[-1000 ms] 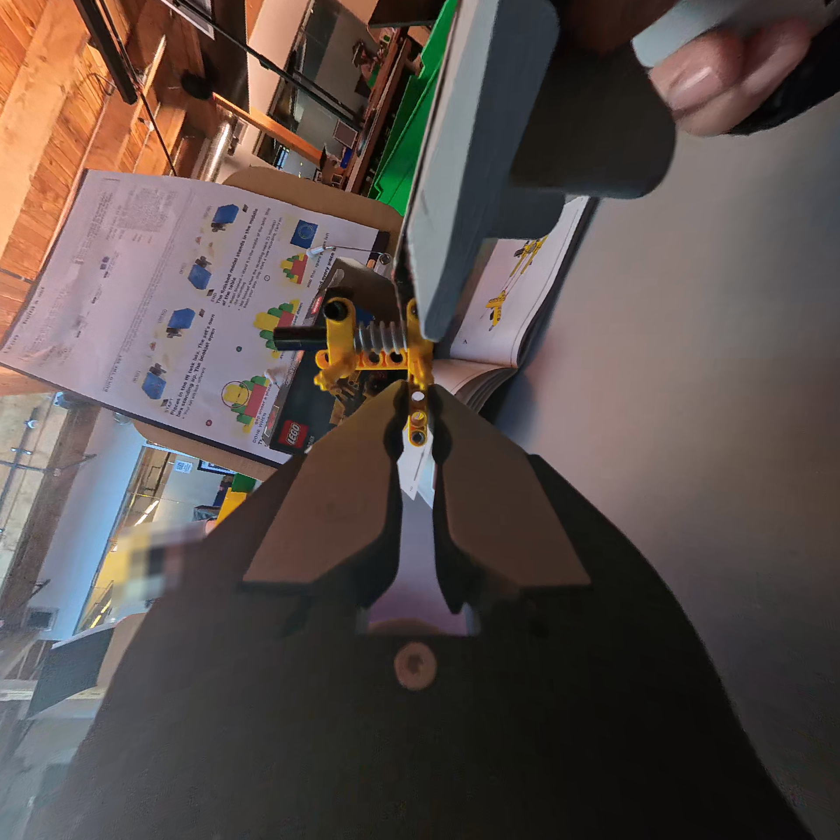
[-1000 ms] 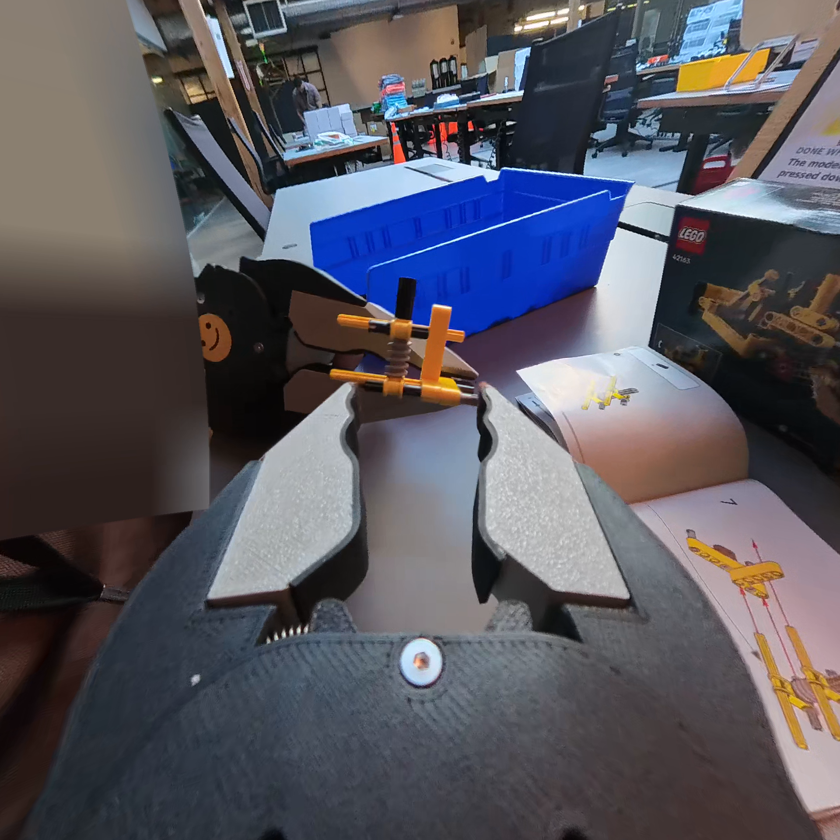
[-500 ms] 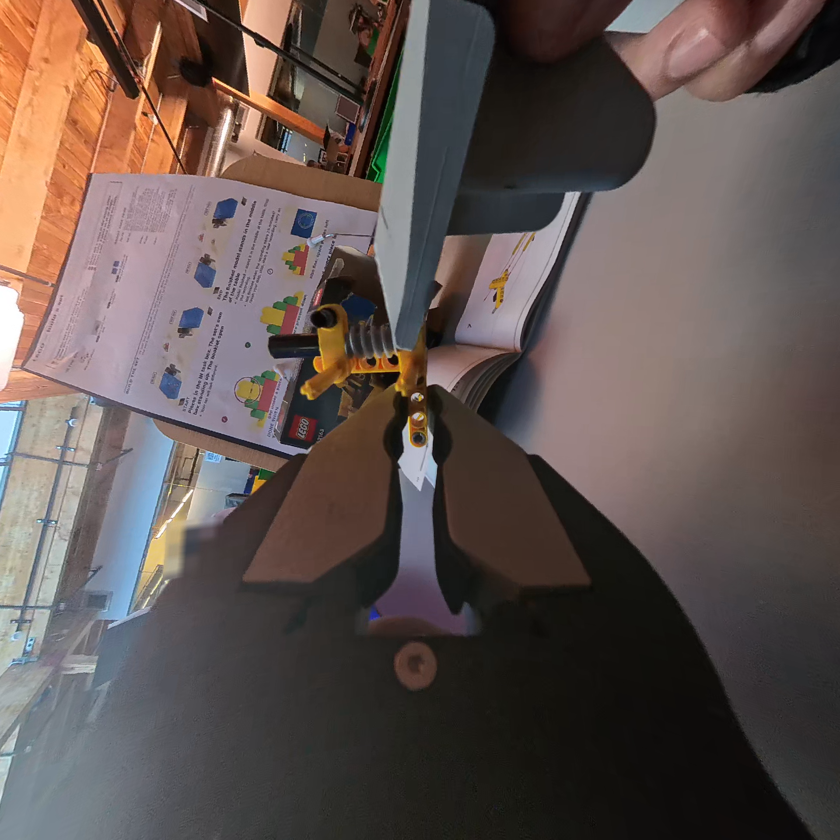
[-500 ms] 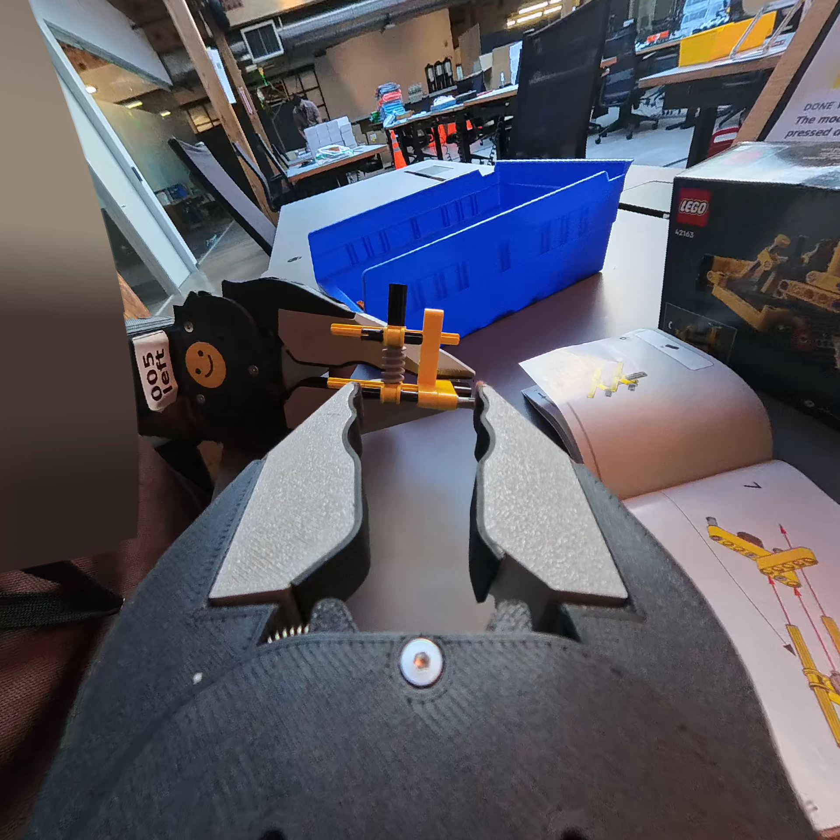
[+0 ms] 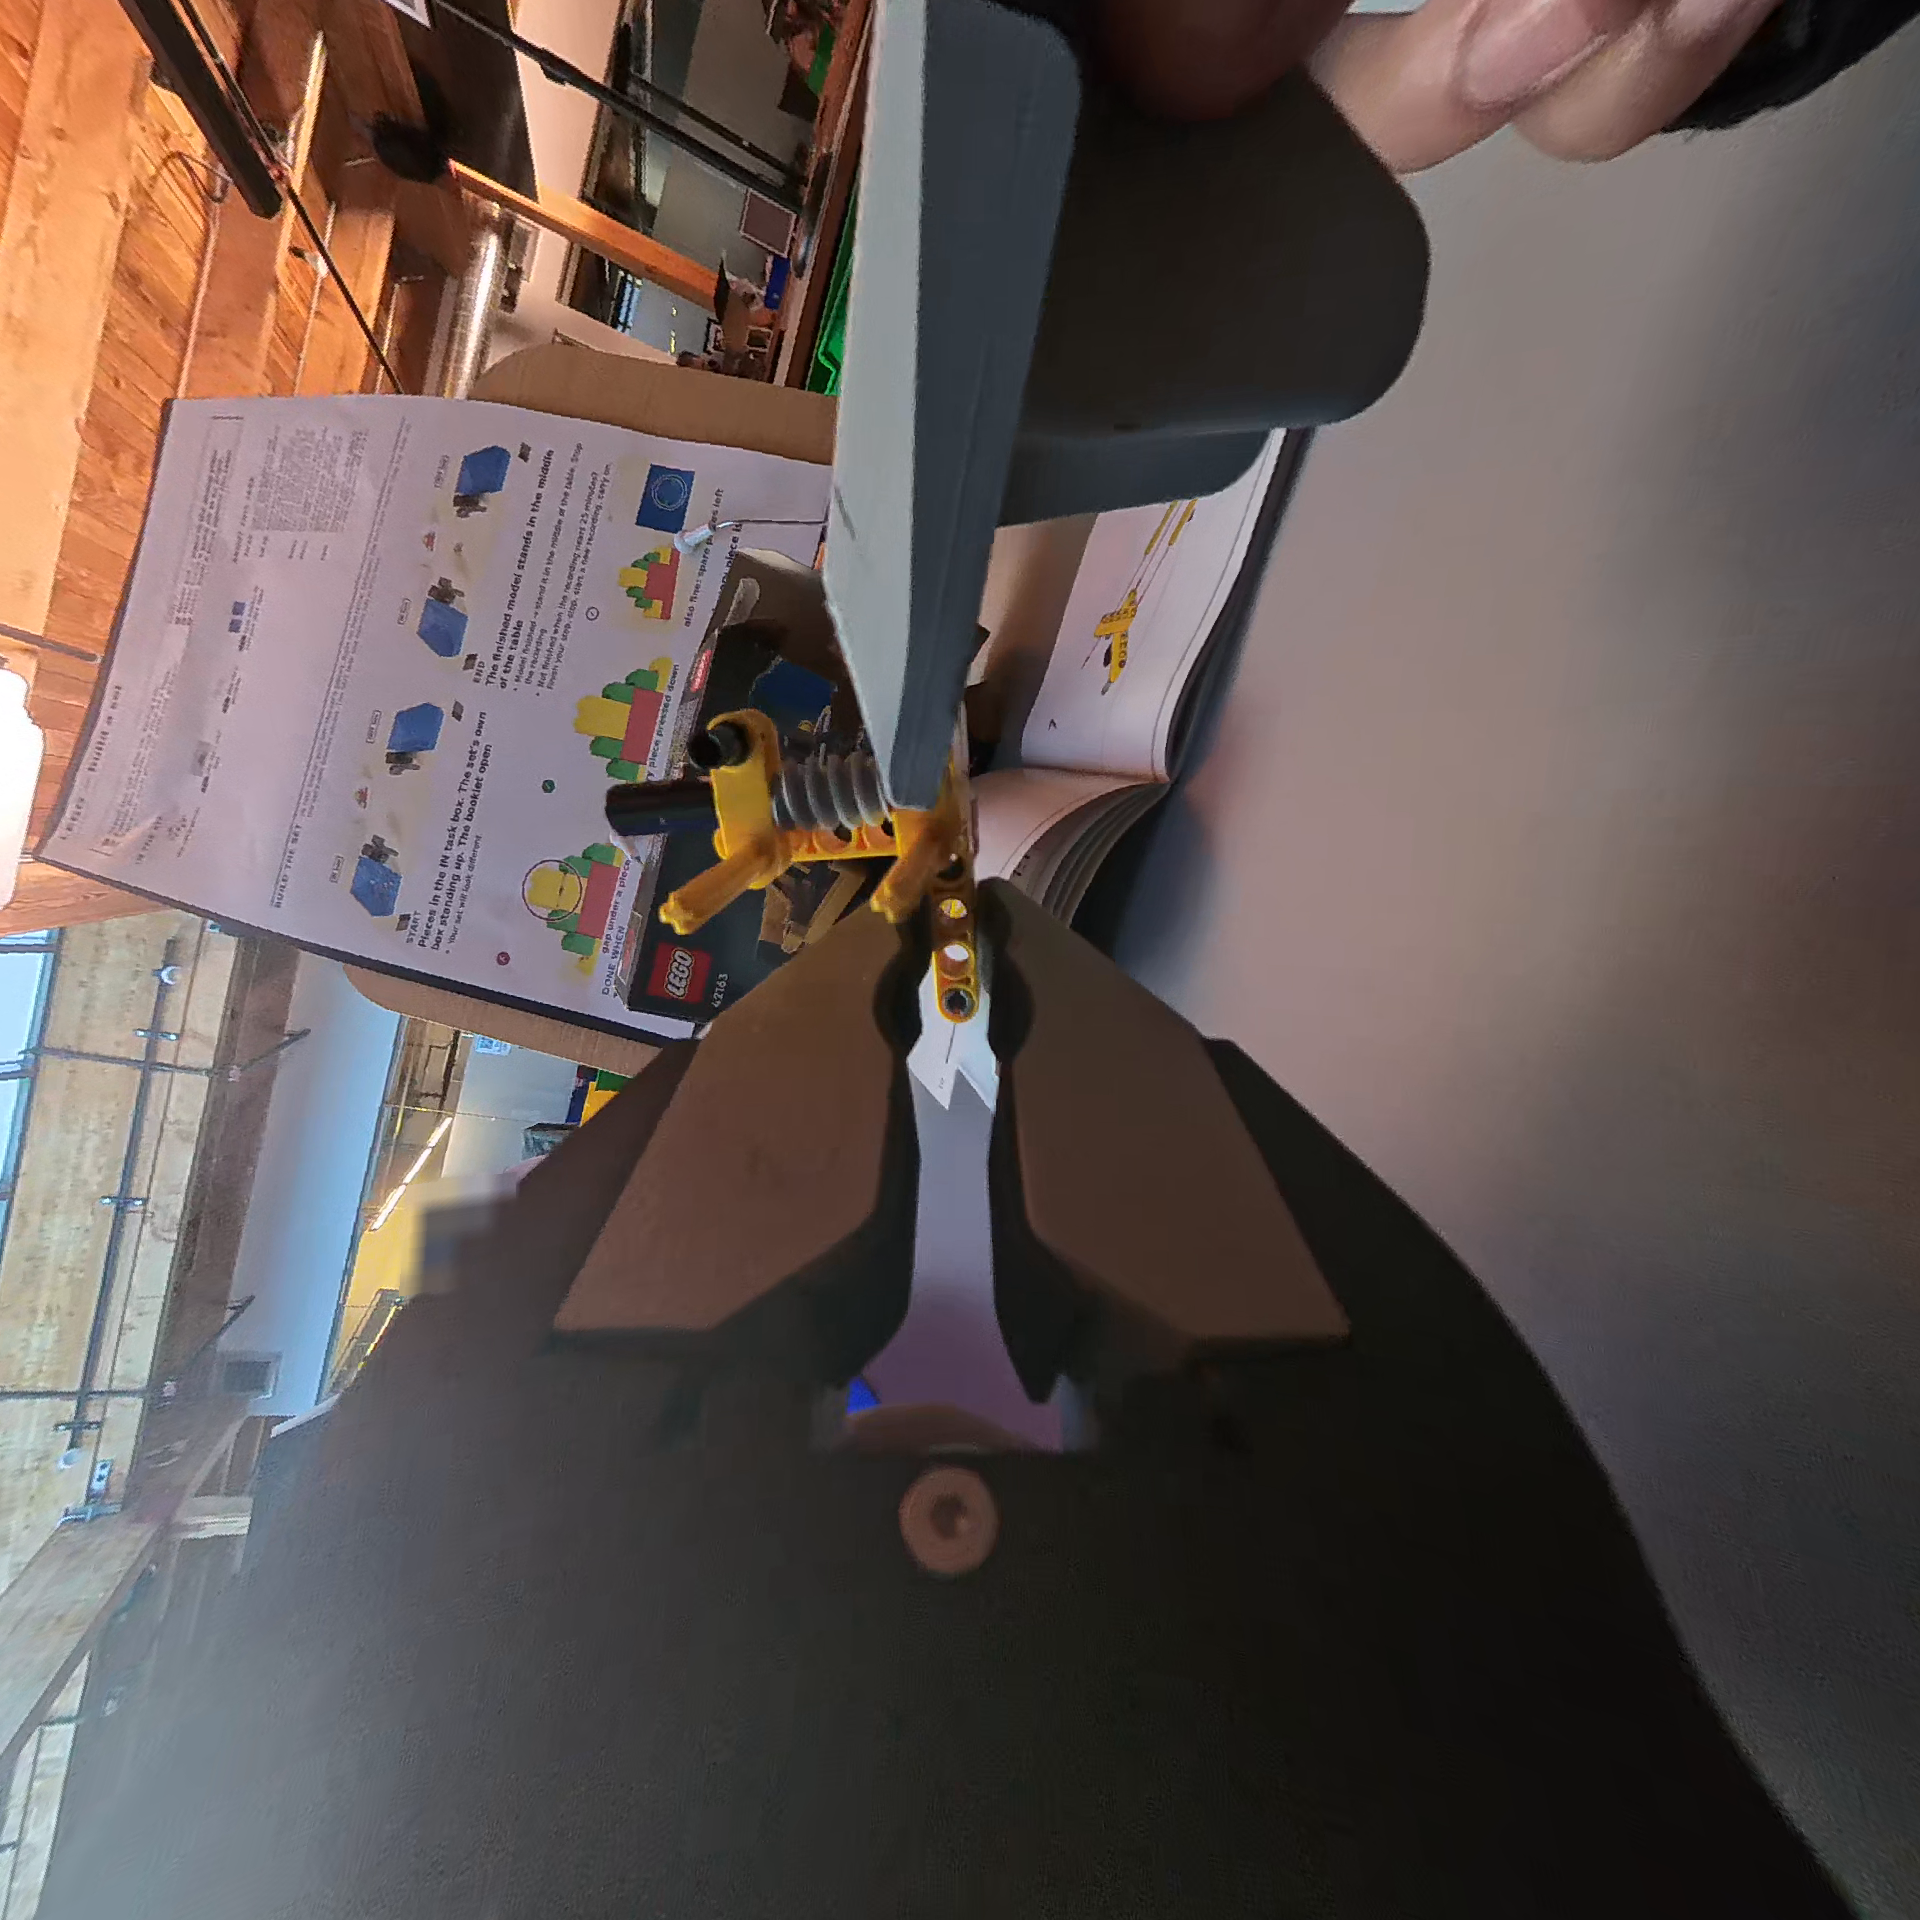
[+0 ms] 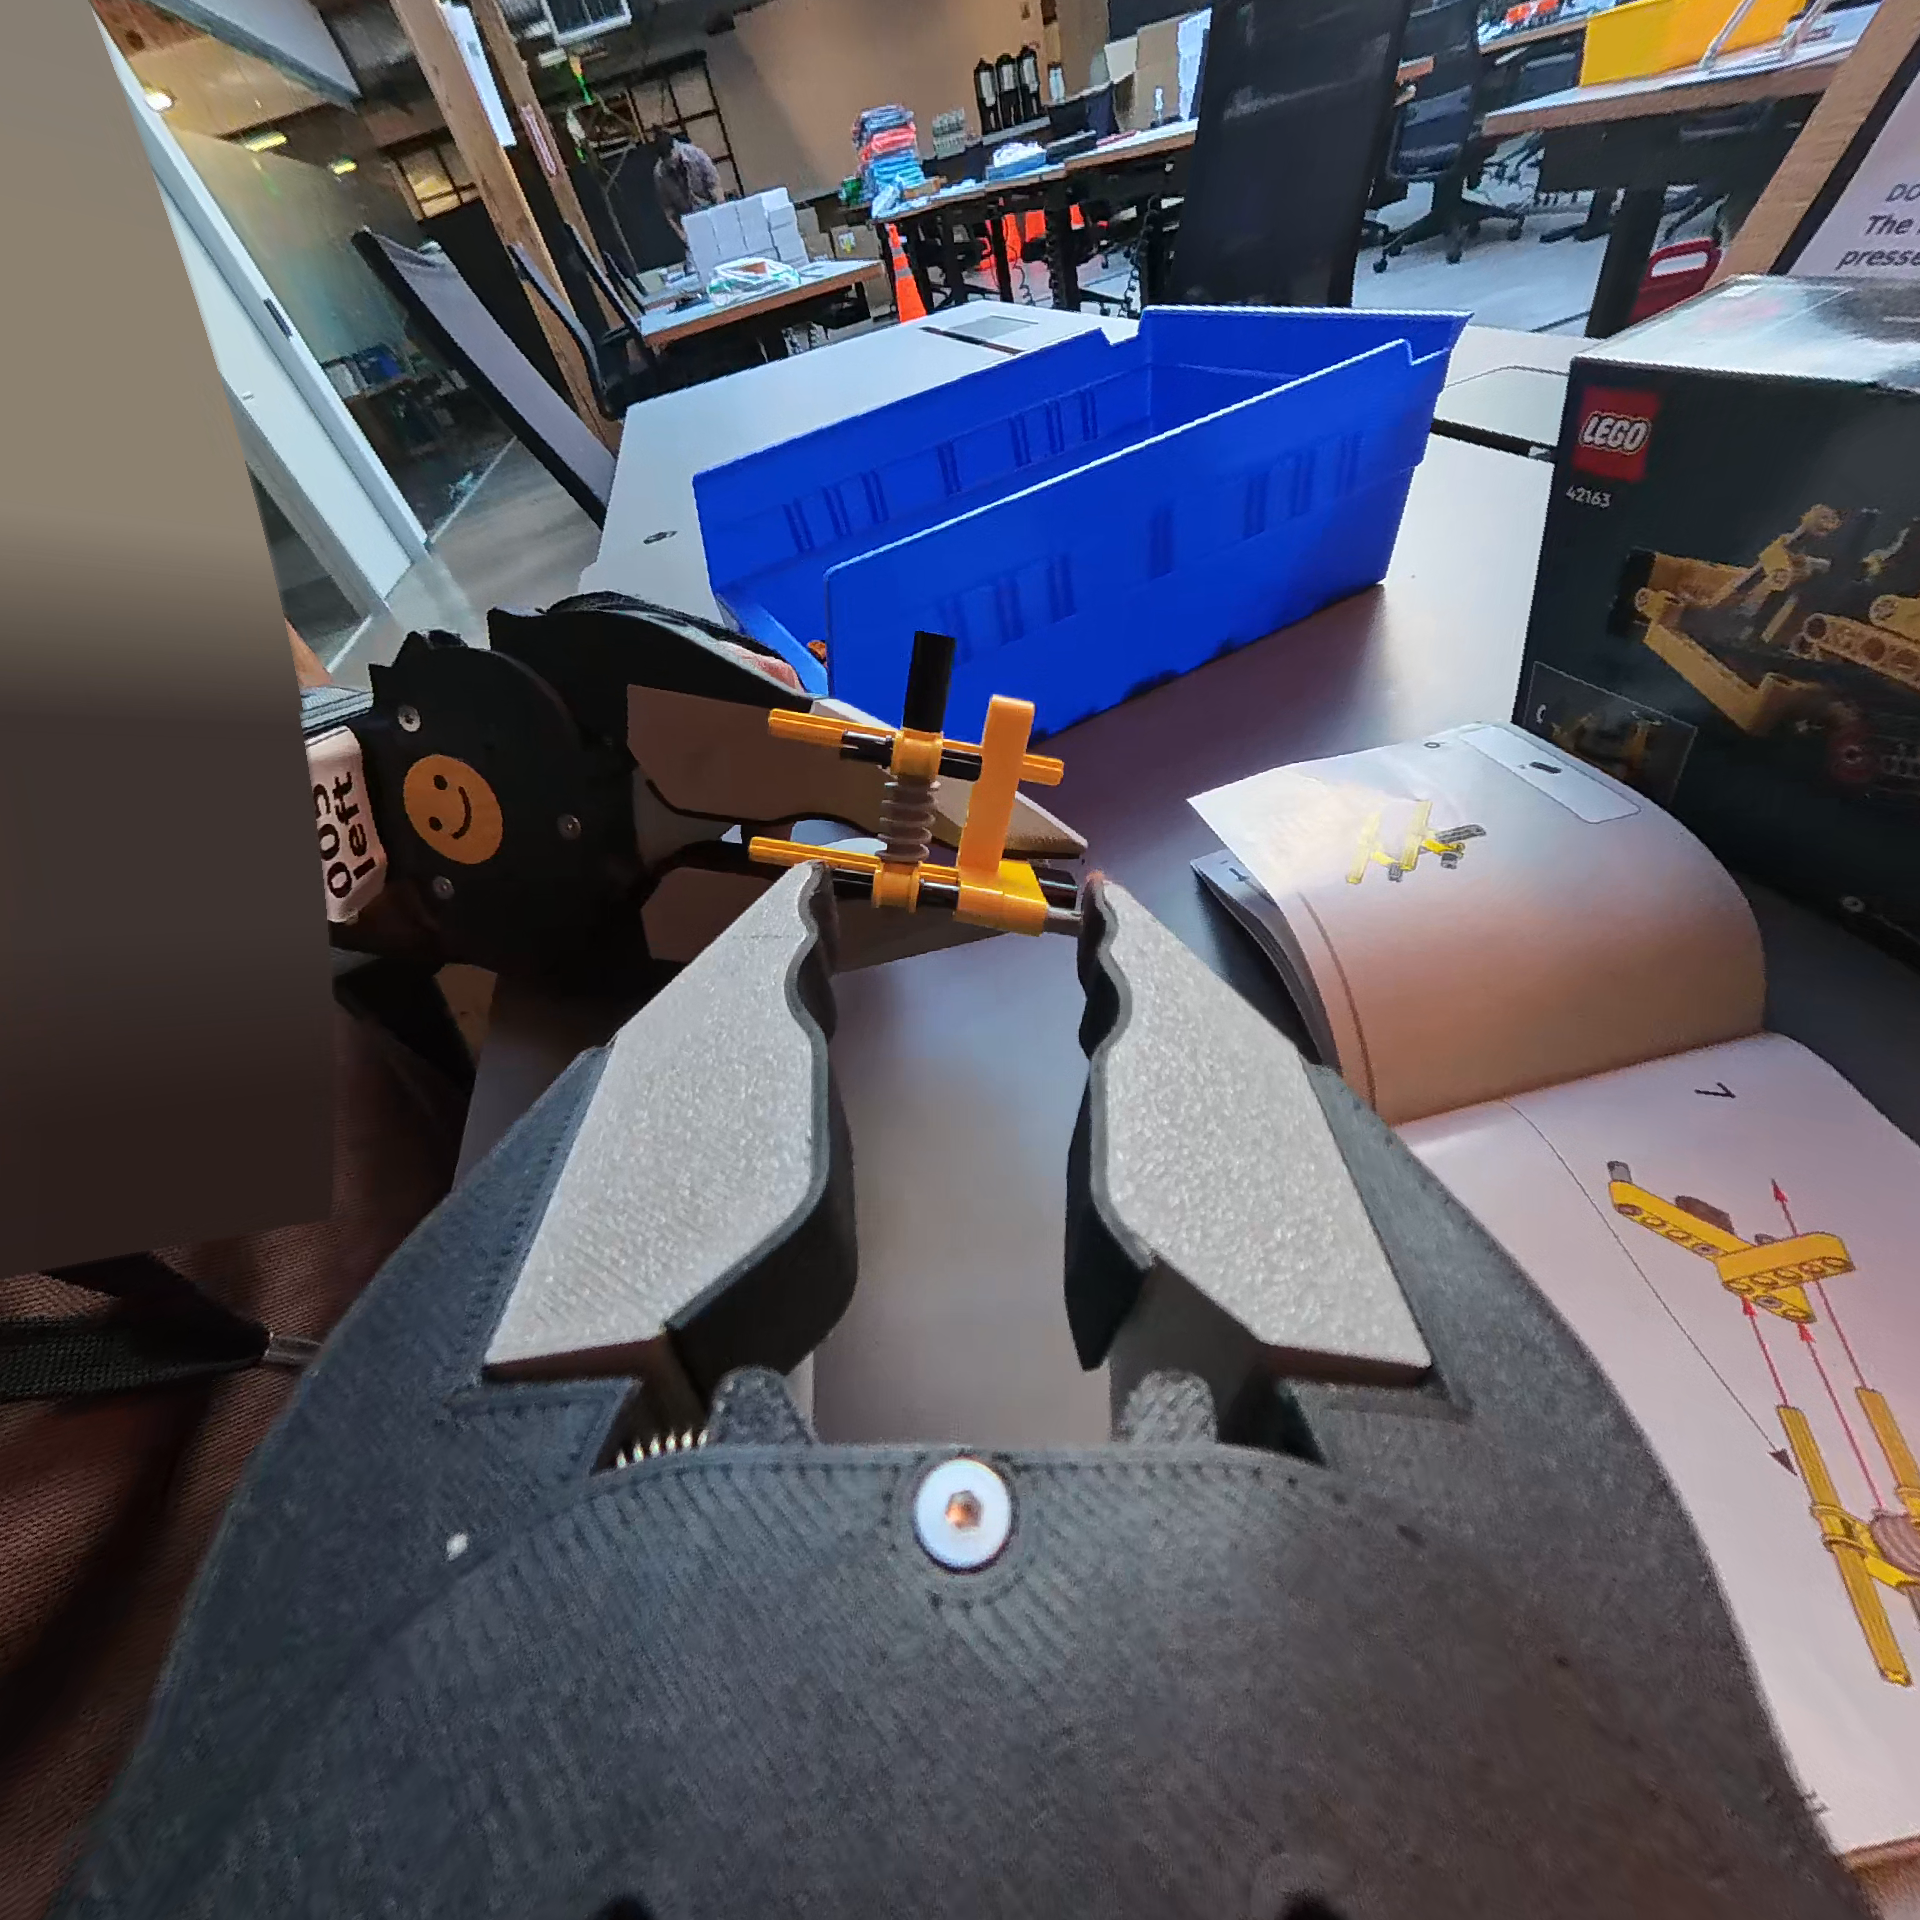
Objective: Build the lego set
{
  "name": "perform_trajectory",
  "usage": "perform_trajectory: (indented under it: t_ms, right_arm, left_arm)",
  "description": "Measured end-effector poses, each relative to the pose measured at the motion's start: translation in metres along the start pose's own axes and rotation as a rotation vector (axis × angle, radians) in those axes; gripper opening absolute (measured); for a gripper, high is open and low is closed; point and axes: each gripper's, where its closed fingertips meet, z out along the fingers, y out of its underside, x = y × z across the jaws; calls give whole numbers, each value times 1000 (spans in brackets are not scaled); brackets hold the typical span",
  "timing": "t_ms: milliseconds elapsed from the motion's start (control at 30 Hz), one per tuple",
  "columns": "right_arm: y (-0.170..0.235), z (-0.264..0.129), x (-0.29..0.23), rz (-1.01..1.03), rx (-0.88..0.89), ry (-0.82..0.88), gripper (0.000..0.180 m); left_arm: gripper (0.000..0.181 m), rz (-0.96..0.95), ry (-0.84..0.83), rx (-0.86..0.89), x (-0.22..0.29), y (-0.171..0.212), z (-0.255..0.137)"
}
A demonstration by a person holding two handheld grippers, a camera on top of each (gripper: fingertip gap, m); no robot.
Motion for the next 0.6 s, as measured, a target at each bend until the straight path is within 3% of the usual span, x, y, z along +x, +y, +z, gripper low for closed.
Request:
perform_trajectory:
  t_ms: [33, 300, 433, 600]
  right_arm:
    - [1, 0, 0, -1, -4, 0, 44]
    - [1, 0, 0, -22, -5, 5, 44]
    - [-2, 1, 6, 118, 44, -44, 46]
    - [-6, -1, 2, -20, 52, -5, 48]
  left_arm:
    - [5, -3, 4, 1, 0, 0, 0]
    - [4, -2, -3, 6, 0, -1, 0]
    - [5, -46, 19, 5, 0, 3, 3]
    - [5, -153, 46, 82, -3, -3, 2]
